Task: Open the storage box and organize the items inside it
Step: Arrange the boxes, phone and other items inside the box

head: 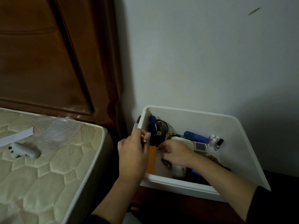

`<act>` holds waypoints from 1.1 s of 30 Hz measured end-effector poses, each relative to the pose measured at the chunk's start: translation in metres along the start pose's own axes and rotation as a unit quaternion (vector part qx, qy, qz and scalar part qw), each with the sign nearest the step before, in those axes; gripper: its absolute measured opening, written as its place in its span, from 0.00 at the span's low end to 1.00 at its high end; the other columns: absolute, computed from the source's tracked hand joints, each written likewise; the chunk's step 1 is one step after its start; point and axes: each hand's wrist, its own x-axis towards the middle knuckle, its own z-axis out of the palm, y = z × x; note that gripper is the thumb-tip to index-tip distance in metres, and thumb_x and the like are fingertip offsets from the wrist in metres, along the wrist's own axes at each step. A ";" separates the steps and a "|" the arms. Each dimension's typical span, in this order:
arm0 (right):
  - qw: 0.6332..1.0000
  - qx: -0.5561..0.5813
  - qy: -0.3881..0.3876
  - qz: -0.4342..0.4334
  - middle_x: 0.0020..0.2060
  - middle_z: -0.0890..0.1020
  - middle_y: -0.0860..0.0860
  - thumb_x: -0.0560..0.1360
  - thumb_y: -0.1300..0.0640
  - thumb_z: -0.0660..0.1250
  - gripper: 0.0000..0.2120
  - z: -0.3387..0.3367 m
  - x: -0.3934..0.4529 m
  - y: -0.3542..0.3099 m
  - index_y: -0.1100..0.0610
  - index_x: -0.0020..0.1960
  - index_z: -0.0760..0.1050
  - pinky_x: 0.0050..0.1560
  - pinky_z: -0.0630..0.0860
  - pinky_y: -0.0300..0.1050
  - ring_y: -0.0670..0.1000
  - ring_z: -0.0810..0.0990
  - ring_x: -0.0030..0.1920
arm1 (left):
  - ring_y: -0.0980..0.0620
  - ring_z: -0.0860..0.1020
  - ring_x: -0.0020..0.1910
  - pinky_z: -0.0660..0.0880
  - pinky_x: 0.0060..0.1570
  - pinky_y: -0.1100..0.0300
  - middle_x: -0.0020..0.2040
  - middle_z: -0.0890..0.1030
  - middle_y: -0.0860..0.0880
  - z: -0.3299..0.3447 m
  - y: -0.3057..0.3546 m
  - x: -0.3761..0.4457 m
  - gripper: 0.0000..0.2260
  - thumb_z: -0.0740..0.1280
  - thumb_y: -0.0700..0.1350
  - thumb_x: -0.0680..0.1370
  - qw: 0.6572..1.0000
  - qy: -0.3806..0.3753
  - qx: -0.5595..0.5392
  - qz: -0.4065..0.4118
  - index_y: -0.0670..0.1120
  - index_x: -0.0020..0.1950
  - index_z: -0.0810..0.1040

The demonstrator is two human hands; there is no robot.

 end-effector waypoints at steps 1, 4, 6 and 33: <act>0.998 -0.034 0.055 -0.004 0.58 0.82 0.45 0.77 0.59 0.70 0.21 -0.008 -0.001 0.004 0.48 0.69 0.77 0.59 0.80 0.43 0.44 0.81 0.55 | 0.57 0.79 0.47 0.63 0.64 0.57 0.44 0.82 0.58 0.000 0.001 -0.001 0.05 0.60 0.56 0.85 1.000 0.001 0.020 0.012 0.58 0.52 0.72; 0.979 -0.150 0.134 0.030 0.67 0.73 0.51 0.74 0.60 0.73 0.30 -0.029 -0.004 0.017 0.49 0.74 0.70 0.64 0.73 0.47 0.54 0.72 0.68 | 0.53 0.76 0.54 0.57 0.65 0.61 0.47 0.84 0.56 0.000 0.004 -0.002 0.14 0.53 0.62 0.83 0.998 -0.024 0.052 0.028 0.57 0.56 0.75; 0.971 -0.207 0.098 0.064 0.69 0.68 0.53 0.72 0.55 0.76 0.37 -0.031 -0.006 0.023 0.50 0.76 0.64 0.65 0.73 0.51 0.58 0.66 0.71 | 0.55 0.74 0.54 0.57 0.66 0.61 0.45 0.83 0.57 0.001 0.004 -0.002 0.15 0.53 0.62 0.83 0.998 -0.034 0.046 0.028 0.58 0.56 0.75; 0.956 -0.284 -0.013 0.078 0.72 0.56 0.49 0.62 0.58 0.81 0.58 -0.012 0.026 0.035 0.41 0.81 0.50 0.70 0.73 0.56 0.59 0.55 0.74 | 0.61 0.69 0.48 0.66 0.65 0.55 0.46 0.80 0.59 0.002 0.003 -0.001 0.05 0.60 0.55 0.85 0.998 -0.035 0.043 0.007 0.57 0.55 0.74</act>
